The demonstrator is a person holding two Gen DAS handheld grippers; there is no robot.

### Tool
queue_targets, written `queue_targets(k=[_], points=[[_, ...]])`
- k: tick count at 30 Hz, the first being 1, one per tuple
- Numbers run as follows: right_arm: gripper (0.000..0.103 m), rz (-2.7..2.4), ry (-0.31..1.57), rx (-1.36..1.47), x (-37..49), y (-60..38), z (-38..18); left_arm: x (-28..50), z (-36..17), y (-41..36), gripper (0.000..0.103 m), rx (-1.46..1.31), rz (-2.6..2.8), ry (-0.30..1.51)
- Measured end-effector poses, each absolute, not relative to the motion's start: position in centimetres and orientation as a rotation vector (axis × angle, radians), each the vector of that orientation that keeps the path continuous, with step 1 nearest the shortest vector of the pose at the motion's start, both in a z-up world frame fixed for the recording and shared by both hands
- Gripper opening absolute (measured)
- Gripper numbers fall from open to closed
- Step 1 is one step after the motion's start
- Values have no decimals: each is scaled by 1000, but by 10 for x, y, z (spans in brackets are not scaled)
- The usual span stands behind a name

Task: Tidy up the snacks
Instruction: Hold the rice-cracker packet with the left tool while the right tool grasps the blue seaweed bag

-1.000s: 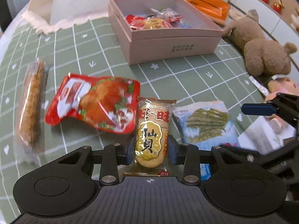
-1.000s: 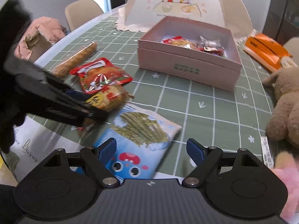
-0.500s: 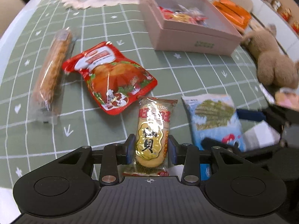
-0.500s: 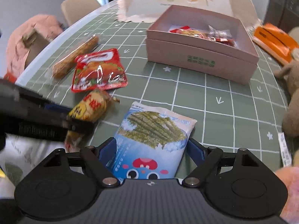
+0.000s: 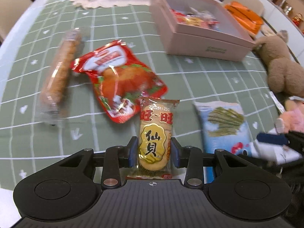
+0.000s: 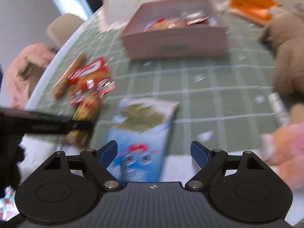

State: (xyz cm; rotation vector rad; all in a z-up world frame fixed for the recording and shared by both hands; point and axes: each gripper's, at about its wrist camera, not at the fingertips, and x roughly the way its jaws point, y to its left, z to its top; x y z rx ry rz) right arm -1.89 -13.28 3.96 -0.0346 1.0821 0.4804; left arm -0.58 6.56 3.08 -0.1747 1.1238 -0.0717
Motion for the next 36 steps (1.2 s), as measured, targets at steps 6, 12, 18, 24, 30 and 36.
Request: queue_targets(k=[6, 12, 18, 24, 30, 36], points=[[86, 496, 1006, -321, -35, -80, 32, -7, 31, 70, 41, -195, -55, 1127], [86, 418, 962, -365, -20, -100, 35, -12, 31, 65, 41, -200, -77, 1122], [86, 360, 987, -280, 2, -131, 36, -17, 31, 66, 41, -215, -95, 1115], [90, 356, 1038, -62, 19, -144, 27, -19, 31, 68, 41, -236, -97, 1109], [98, 338, 1033, -109, 24, -126, 22, -20, 31, 67, 41, -224, -94, 1106], [103, 345, 1001, -215, 18, -115, 15, -20, 31, 67, 41, -224, -94, 1104]])
